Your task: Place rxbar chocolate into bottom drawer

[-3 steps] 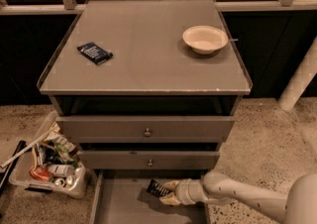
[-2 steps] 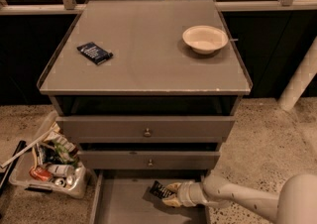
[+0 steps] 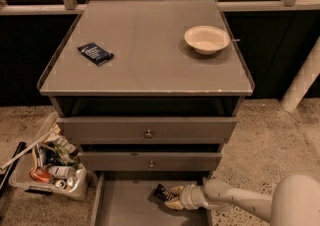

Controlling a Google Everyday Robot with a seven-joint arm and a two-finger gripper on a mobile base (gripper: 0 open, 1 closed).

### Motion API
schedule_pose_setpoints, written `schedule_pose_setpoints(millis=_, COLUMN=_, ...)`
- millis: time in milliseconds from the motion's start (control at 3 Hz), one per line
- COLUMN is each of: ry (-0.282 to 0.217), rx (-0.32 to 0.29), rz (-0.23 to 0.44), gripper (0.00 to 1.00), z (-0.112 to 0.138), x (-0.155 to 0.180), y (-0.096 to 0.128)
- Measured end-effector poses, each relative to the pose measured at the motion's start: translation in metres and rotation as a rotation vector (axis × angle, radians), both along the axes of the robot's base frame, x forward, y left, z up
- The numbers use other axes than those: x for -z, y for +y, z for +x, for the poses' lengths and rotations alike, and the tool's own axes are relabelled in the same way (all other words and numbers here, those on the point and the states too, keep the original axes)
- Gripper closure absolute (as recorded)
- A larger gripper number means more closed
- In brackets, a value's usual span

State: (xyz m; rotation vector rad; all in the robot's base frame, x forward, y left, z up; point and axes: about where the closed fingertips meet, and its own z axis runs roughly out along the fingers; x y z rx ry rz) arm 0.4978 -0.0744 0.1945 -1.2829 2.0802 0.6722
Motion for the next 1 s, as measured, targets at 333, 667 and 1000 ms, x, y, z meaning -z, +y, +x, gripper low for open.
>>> schedule_pose_setpoints(millis=333, ry=-0.005, rx=-0.016, rz=0.002, gripper=1.0, z=-0.002, x=0.001, y=0.005)
schedule_pose_setpoints(millis=667, ry=0.014, rx=-0.03, rz=-0.024, gripper=1.0, z=-0.006, x=0.025, y=0.017)
schedule_pose_setpoints(millis=1000, ry=0.025, rx=-0.025, rz=-0.031, gripper=1.0, z=-0.007, x=0.052, y=0.022)
